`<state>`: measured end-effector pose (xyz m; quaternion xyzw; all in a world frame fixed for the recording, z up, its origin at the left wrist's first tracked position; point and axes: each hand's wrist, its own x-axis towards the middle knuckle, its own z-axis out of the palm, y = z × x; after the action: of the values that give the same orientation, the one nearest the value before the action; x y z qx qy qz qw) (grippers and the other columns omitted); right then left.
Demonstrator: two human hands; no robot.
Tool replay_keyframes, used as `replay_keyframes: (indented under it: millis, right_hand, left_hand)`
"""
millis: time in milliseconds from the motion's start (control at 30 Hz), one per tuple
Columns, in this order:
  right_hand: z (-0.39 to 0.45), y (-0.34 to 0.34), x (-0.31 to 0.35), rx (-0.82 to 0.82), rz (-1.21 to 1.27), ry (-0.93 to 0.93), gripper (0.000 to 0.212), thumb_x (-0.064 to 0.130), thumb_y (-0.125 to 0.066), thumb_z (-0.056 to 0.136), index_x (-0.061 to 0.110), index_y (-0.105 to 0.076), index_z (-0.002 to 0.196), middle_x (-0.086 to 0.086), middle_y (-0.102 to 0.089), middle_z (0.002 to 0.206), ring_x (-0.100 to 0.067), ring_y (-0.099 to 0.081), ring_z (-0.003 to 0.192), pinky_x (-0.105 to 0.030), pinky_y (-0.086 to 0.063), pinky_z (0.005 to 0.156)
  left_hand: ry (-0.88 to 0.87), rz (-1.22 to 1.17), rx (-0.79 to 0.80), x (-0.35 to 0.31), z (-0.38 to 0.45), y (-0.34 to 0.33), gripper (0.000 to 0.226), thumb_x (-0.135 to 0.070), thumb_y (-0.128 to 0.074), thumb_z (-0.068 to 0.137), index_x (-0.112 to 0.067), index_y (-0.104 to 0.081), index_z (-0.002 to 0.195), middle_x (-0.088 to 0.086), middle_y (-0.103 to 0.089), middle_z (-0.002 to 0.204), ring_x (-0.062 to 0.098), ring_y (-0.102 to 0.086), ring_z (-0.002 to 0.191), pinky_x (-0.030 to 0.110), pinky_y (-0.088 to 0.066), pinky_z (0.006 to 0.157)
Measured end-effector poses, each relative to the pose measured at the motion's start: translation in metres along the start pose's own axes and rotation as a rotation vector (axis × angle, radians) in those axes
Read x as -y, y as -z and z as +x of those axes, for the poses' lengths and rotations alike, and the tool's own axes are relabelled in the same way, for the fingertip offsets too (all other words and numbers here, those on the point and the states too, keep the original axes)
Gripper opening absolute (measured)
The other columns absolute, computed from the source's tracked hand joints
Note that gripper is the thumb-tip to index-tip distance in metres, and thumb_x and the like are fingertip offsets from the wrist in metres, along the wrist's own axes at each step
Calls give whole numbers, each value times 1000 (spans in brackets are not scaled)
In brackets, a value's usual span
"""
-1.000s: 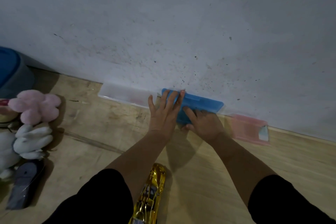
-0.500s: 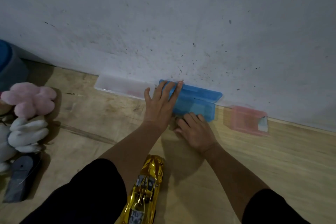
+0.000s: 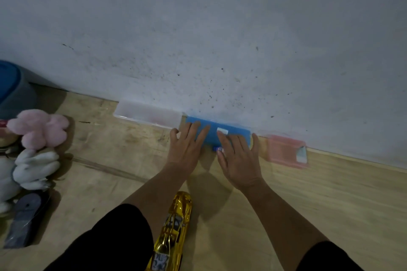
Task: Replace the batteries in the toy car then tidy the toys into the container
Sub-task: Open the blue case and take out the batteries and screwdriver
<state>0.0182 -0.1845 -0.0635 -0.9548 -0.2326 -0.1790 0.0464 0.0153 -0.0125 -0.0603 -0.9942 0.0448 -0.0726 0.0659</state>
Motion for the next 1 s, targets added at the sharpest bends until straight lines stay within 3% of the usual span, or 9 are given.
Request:
replay_keyframes:
  millis: [100, 267, 433, 567, 700, 767, 833, 900, 1000]
  right_hand:
    - [-6, -3, 6, 33, 51, -6, 43, 36, -37, 93, 16, -47, 130, -5, -65, 106, -24, -61, 97, -52, -27, 100]
    - [-11, -12, 8, -10, 120, -69, 43, 30, -35, 95, 4, -56, 123, -11, -68, 102, -28, -64, 94, -46, -49, 91]
    - [8, -6, 22, 71, 27, -117, 48, 36, -33, 92, 9, -53, 127, -11, -67, 100, -29, -64, 93, -51, -47, 91]
    - [28, -5, 49, 61, -40, 35, 53, 37, -34, 88, 15, -37, 136, -15, -60, 127, -30, -55, 120, -54, -23, 105]
    - [51, -10, 97, 121, -17, 119, 54, 39, -31, 91, 13, -35, 138, -14, -51, 138, -30, -47, 129, -52, -15, 112]
    - [65, -14, 122, 144, -23, 135, 53, 40, -35, 92, 11, -38, 137, -12, -52, 138, -29, -47, 129, -51, -29, 110]
    - [77, -20, 143, 149, -12, 129, 57, 40, -55, 88, 9, -45, 135, -12, -53, 137, -29, -49, 128, -51, -37, 103]
    - [88, -31, 157, 177, 19, 91, 67, 38, -69, 78, 6, -48, 133, -13, -53, 136, -29, -50, 126, -49, -39, 101]
    - [97, -46, 169, 189, 10, 41, 71, 36, -76, 73, 5, -50, 131, -13, -54, 135, -28, -52, 124, -45, -36, 100]
  left_hand:
    - [20, -48, 84, -3, -13, 1, 79, -36, -79, 66, -22, -37, 131, 4, -57, 125, 22, -41, 116, 46, -27, 90]
    - [46, -174, 287, -6, -15, 9, 67, -15, -44, 93, -23, -8, 149, 1, -13, 155, 20, -14, 143, 49, -11, 113]
    - [26, -225, 257, 5, -8, 26, 64, -18, -57, 89, -23, -25, 144, -1, -30, 149, 18, -25, 140, 53, -12, 113]
    - [70, -131, 117, 53, -22, 26, 67, -25, -79, 66, -21, -54, 127, -3, -59, 127, 15, -55, 120, 54, -44, 92]
    - [156, -62, 88, 118, -35, 21, 67, -26, -80, 65, -18, -57, 128, -2, -63, 126, 15, -58, 118, 54, -47, 86]
    - [207, -77, 127, 143, -36, 22, 67, -26, -75, 74, -17, -49, 135, 0, -55, 137, 17, -50, 128, 58, -42, 92]
    - [207, -100, 222, 161, -35, 18, 63, -27, -51, 94, -20, -21, 149, -2, -24, 156, 16, -20, 145, 58, -23, 109]
    - [175, -128, 276, 176, -31, 10, 59, -26, -30, 101, -22, 2, 151, -5, 2, 160, 14, 5, 147, 53, -6, 115]
    - [89, -176, 291, 185, -22, -3, 59, -23, -24, 102, -22, 11, 149, -6, 12, 159, 14, 14, 146, 50, -1, 116]
